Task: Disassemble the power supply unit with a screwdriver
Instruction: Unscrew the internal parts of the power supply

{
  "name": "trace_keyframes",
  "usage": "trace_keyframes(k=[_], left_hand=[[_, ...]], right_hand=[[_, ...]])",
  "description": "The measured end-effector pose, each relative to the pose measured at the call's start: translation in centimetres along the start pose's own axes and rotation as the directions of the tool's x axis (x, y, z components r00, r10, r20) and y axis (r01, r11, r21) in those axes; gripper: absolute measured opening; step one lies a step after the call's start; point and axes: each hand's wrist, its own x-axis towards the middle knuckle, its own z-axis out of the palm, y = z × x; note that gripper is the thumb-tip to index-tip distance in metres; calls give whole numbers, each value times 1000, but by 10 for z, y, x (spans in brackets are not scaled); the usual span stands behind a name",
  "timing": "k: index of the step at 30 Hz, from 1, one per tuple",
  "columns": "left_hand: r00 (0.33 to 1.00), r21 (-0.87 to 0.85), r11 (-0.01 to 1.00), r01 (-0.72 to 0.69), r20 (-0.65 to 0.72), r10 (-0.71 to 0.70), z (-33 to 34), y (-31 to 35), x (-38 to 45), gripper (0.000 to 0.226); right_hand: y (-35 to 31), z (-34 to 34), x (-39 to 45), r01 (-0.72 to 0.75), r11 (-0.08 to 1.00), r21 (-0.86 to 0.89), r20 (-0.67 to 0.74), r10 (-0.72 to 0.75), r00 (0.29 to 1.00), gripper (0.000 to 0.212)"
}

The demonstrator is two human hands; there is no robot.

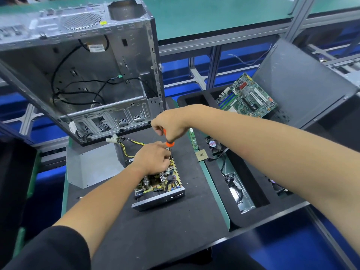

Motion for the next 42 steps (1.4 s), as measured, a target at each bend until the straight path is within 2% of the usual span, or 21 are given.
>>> trace_keyframes(k=[2,5,8,11,14,23,29,32,35,38,42], left_hand=[[1000,23,1000,4,3,-5,-1,1,1,39],[1000,43,999,4,20,-4,-1,0,0,41],[1000,55,998,-11,24,9,-1,1,0,40],[999,54,998,-35,31,33,-1,1,-1,36],[998,67,997,-50,37,48,-2,1,-1,34],[997,113,993,-44,73,36,-2,3,-1,42],[998,115,993,-26,56,19,-4,5,-2,45],[998,119,993,-24,66,16,-3,6,-2,49],[992,116,993,-21,124,6,-7,7,0,53],[972,103,995,-7,236,-18,-13,8,3,45],[948,196,981,0,313,-63,-18,15,4,42]], right_hand=[[0,3,3,-91,995,-45,-18,90,996,20],[-1,7,7,-111,982,-152,-57,104,993,24],[2,6,6,-87,995,-49,-86,83,993,12],[3,6,2,-72,996,59,-70,77,995,14],[4,10,2,-126,983,130,-71,136,988,11],[0,10,-4,-144,989,-16,-168,139,976,29],[5,5,-14,-165,986,15,-177,165,970,20],[10,6,-17,-166,984,65,-181,175,968,22],[12,8,-18,-166,985,52,-173,172,970,21],[11,10,-18,-161,987,19,-167,161,973,22],[10,12,-15,-143,990,-6,-152,141,978,22]])
